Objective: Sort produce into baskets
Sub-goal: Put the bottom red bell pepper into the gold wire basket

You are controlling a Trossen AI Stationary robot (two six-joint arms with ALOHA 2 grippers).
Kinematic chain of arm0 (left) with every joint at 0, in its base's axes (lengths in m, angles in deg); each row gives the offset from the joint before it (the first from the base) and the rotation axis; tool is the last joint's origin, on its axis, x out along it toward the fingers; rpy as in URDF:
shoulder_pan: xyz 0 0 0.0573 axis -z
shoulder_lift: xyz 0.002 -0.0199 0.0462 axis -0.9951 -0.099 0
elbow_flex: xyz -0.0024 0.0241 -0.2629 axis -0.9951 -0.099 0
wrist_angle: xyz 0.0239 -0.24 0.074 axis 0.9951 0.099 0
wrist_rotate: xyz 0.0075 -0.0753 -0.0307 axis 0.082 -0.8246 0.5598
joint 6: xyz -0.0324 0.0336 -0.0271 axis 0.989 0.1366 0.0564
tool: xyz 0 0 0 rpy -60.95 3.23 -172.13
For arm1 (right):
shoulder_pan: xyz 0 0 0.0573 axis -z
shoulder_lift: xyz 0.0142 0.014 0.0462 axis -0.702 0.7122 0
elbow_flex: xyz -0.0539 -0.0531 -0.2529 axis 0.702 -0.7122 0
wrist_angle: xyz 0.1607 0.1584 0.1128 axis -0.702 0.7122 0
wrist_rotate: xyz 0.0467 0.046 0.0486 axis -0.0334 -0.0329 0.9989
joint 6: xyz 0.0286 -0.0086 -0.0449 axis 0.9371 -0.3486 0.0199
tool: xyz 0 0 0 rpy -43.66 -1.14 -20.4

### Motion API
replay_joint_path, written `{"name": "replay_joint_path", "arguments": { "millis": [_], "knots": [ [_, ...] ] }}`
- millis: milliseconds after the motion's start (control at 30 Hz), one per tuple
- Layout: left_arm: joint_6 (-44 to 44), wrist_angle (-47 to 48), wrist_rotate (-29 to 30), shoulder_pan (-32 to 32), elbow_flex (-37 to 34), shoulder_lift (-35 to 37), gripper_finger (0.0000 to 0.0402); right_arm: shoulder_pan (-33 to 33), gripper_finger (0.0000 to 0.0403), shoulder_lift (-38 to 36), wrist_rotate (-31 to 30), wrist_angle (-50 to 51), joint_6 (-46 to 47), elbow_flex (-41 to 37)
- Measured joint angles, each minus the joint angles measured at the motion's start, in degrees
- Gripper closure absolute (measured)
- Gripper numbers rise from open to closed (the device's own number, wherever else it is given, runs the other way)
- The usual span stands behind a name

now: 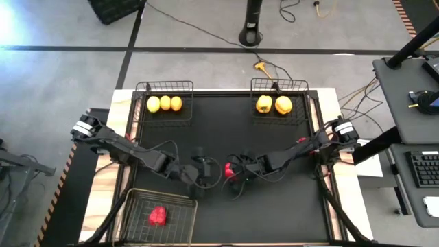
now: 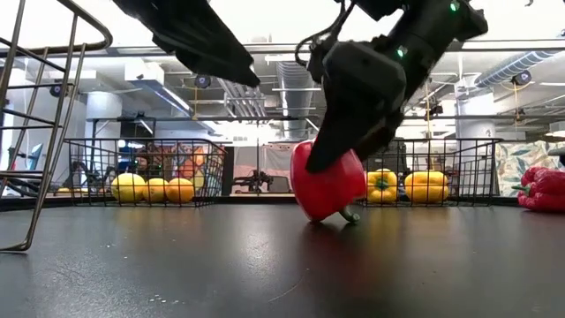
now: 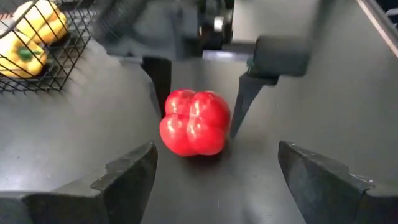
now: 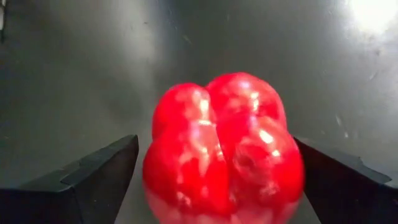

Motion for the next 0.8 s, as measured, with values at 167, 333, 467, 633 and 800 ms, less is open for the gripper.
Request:
{"name": "replay_joint_path", "arguments": {
  "millis": [167,333,467,633,800],
  "knots": [
    [0.27,-0.84,0.42,-0.92,1.10,-3.95,0.0086,-1.00,0.0003,-0.78,-0.04,7.23,-0.11,3.71],
    [1.21,-0.91,0.46,-2.49,4.76,-9.78,0.0076,-2.52,0.0003,-0.87,-0.05,16.66,-0.05,8.31],
    [-2.21,-0.89,0.14,-3.59,8.92,-13.84,0.0058,-4.62,0.0003,-0.87,-0.10,23.58,0.21,12.10],
    [-6.15,0.96,-4.03,-6.29,14.86,-17.53,0.0039,-6.59,0.0003,-0.97,-0.95,28.19,1.14,14.90],
    [-6.63,1.97,-7.46,-8.65,19.23,-21.72,0.0027,-9.95,0.0003,-0.97,-3.85,35.15,4.77,17.18]
  ]
}}
